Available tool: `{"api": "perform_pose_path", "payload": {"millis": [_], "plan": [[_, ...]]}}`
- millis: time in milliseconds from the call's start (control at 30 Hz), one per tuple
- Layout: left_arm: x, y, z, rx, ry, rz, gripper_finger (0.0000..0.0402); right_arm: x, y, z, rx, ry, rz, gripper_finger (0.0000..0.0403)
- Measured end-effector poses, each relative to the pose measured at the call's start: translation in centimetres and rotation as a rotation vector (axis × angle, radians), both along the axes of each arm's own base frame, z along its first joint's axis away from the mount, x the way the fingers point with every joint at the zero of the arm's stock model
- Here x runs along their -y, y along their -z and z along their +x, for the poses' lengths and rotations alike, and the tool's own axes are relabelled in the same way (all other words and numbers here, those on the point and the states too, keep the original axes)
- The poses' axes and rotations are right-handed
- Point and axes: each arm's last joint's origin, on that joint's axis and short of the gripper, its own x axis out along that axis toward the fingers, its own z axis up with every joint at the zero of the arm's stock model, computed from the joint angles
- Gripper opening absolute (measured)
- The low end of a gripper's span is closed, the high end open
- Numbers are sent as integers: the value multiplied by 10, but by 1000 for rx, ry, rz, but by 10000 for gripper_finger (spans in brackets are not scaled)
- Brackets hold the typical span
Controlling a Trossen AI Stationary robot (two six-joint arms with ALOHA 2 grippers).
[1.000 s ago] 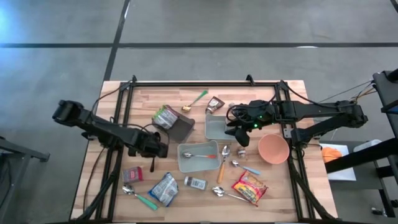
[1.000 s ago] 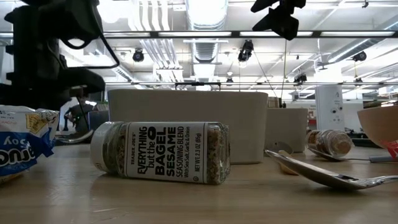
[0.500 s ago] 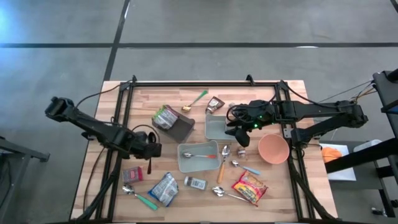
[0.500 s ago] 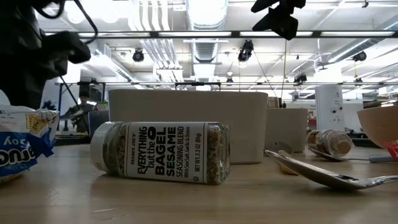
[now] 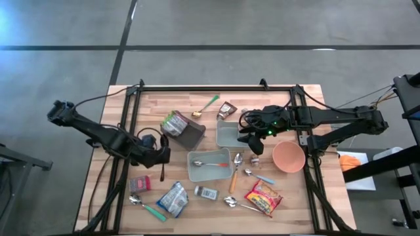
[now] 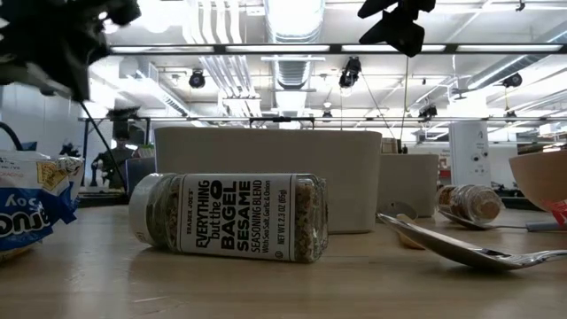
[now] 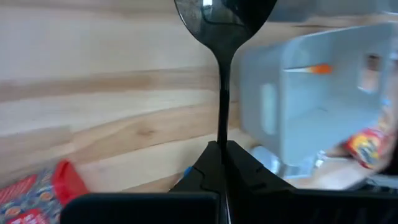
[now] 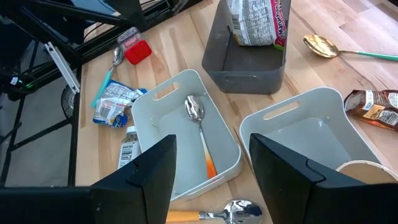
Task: Pick & Place Food Item
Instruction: Put the black spoon into the bottom gray bin
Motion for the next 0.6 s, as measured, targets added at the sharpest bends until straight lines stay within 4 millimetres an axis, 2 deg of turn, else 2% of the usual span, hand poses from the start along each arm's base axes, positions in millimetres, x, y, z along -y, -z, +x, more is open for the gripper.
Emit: {"api": "perform_pose_path", "payload": {"millis": [100,233,367,600], "plan": [[1,-11,4,44,58,53,0,0,0,0,0,0,0,200],[1,-15,5,60,79,88,0,0,0,0,0,0,0,200],[0,-14,7,80,26,102,0,0,0,0,0,0,0,200],[1,-22,20,265,-95,146,0,0,0,0,1,-22,-30,200]]}}
